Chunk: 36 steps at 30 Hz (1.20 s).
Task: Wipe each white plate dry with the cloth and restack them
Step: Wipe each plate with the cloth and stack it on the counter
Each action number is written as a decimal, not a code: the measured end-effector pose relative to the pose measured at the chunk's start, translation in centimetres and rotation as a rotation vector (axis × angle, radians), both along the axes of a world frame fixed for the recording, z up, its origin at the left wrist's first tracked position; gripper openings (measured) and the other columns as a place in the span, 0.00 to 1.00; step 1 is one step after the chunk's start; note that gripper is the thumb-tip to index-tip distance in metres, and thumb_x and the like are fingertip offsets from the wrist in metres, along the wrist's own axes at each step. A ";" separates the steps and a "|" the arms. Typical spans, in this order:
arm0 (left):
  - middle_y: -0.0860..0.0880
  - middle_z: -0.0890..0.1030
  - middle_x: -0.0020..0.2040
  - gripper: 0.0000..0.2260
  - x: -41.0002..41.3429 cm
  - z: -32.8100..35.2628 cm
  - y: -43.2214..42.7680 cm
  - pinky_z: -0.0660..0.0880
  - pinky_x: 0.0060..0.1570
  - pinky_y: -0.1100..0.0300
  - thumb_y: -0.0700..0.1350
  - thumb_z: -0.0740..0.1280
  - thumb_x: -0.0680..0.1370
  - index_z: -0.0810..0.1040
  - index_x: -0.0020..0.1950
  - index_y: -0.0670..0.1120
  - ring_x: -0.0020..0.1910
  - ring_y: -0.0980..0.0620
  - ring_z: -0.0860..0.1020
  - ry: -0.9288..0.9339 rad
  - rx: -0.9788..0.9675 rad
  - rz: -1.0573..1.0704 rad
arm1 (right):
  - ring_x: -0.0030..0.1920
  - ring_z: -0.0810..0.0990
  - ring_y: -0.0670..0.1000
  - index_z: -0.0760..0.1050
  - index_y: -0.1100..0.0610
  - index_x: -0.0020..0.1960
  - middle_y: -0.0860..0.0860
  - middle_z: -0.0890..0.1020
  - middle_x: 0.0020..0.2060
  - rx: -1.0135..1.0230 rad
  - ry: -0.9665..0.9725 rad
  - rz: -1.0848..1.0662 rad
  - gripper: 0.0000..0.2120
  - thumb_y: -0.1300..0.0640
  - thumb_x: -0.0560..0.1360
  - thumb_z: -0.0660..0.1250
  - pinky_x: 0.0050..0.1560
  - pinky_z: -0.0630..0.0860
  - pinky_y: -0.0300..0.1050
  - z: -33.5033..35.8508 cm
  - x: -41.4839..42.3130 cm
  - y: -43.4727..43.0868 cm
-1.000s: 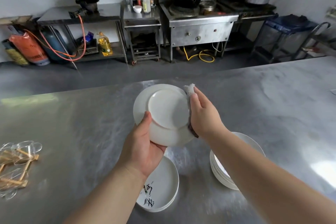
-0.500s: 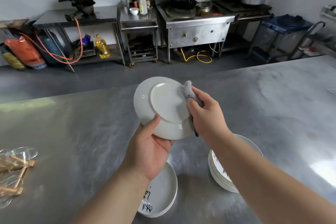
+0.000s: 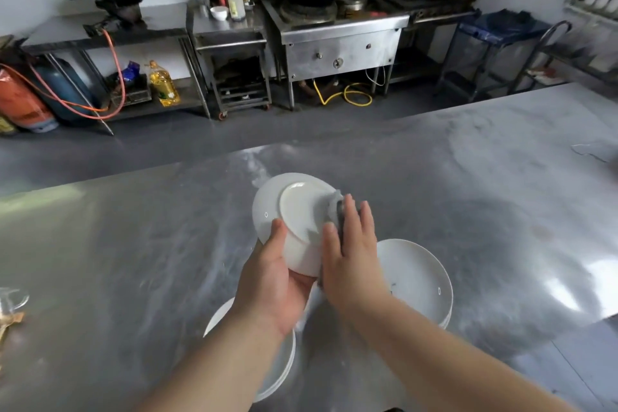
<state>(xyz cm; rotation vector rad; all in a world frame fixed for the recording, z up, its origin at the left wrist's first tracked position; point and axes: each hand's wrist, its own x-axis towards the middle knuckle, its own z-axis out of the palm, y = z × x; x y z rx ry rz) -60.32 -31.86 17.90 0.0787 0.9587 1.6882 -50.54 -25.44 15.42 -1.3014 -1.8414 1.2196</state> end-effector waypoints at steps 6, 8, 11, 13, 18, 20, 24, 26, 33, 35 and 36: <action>0.40 0.85 0.65 0.26 2.2 -0.6 1.8 0.85 0.46 0.49 0.56 0.65 0.78 0.79 0.72 0.43 0.61 0.43 0.85 -0.021 -0.045 0.023 | 0.36 0.84 0.59 0.80 0.54 0.49 0.53 0.84 0.34 -0.115 -0.276 0.072 0.21 0.37 0.81 0.60 0.34 0.77 0.46 1.4 7.3 10.6; 0.41 0.85 0.65 0.25 2.9 -1.5 2.3 0.85 0.46 0.48 0.59 0.66 0.78 0.83 0.69 0.46 0.60 0.43 0.85 0.013 -0.112 -0.014 | 0.30 0.82 0.53 0.81 0.54 0.41 0.51 0.83 0.29 -0.136 -0.376 0.172 0.25 0.34 0.78 0.61 0.28 0.73 0.42 1.8 10.5 12.8; 0.42 0.85 0.64 0.22 3.7 -2.4 3.1 0.84 0.43 0.48 0.62 0.66 0.77 0.87 0.62 0.51 0.57 0.44 0.86 0.048 -0.204 -0.173 | 0.28 0.76 0.50 0.83 0.54 0.36 0.51 0.82 0.30 -0.488 -0.231 0.264 0.23 0.34 0.68 0.69 0.33 0.70 0.43 1.2 14.5 14.6; 0.42 0.86 0.62 0.23 4.3 -2.8 3.9 0.84 0.39 0.49 0.63 0.69 0.75 0.87 0.63 0.51 0.54 0.44 0.87 0.115 -0.292 -0.250 | 0.27 0.72 0.52 0.83 0.56 0.36 0.55 0.78 0.30 -0.710 -0.145 0.277 0.20 0.38 0.67 0.72 0.29 0.66 0.44 0.3 16.6 15.4; 0.55 0.86 0.52 0.23 6.7 -3.6 5.5 0.79 0.54 0.47 0.70 0.65 0.79 0.81 0.63 0.56 0.50 0.50 0.81 0.746 -0.634 -0.410 | 0.28 0.78 0.52 0.80 0.62 0.49 0.59 0.81 0.35 -0.918 -0.017 0.174 0.15 0.49 0.81 0.69 0.29 0.73 0.42 -1.3 19.8 17.1; 0.57 0.82 0.46 0.23 7.5 -3.7 5.9 0.77 0.53 0.52 0.72 0.58 0.81 0.80 0.59 0.56 0.49 0.52 0.81 0.825 -0.719 -0.446 | 0.31 0.79 0.56 0.79 0.63 0.49 0.61 0.81 0.37 -0.913 0.005 0.243 0.20 0.45 0.83 0.65 0.35 0.74 0.48 -1.6 20.6 17.7; 0.51 0.70 0.33 0.44 9.2 -4.2 6.5 0.55 0.31 0.58 0.85 0.46 0.64 0.77 0.48 0.48 0.31 0.54 0.61 0.569 -0.709 -0.384 | 0.35 0.80 0.58 0.83 0.62 0.44 0.60 0.86 0.40 -0.844 -0.106 0.306 0.42 0.23 0.77 0.54 0.38 0.74 0.49 -2.5 21.3 18.7; 0.48 0.70 0.35 0.46 9.7 -4.7 6.5 0.52 0.35 0.55 0.82 0.45 0.68 0.82 0.55 0.48 0.32 0.52 0.62 0.504 -0.605 -0.340 | 0.34 0.81 0.57 0.85 0.55 0.45 0.59 0.86 0.37 -0.633 -0.187 0.339 0.38 0.21 0.72 0.57 0.35 0.74 0.50 -3.0 21.3 18.8; 0.51 0.78 0.52 0.22 12.1 -8.9 6.3 0.78 0.46 0.52 0.48 0.60 0.85 0.60 0.79 0.53 0.48 0.42 0.80 1.127 -0.927 -0.330 | 0.21 0.72 0.54 0.72 0.44 0.56 0.54 0.84 0.27 -0.329 -0.279 0.453 0.12 0.47 0.74 0.67 0.21 0.66 0.38 -7.6 20.9 18.2; 0.45 0.80 0.56 0.13 12.5 -10.1 6.3 0.80 0.53 0.46 0.50 0.59 0.85 0.68 0.67 0.46 0.52 0.38 0.81 1.271 -1.027 -0.358 | 0.20 0.73 0.48 0.74 0.48 0.48 0.49 0.82 0.25 -0.232 -0.353 0.435 0.06 0.48 0.73 0.67 0.20 0.67 0.36 -8.9 20.9 17.9; 0.43 0.81 0.57 0.11 12.6 -10.4 6.2 0.80 0.53 0.45 0.52 0.59 0.85 0.69 0.62 0.46 0.53 0.37 0.81 1.325 -1.063 -0.373 | 0.24 0.77 0.45 0.74 0.49 0.45 0.46 0.82 0.26 -0.165 -0.401 0.402 0.07 0.47 0.73 0.67 0.21 0.67 0.33 -9.3 20.9 17.7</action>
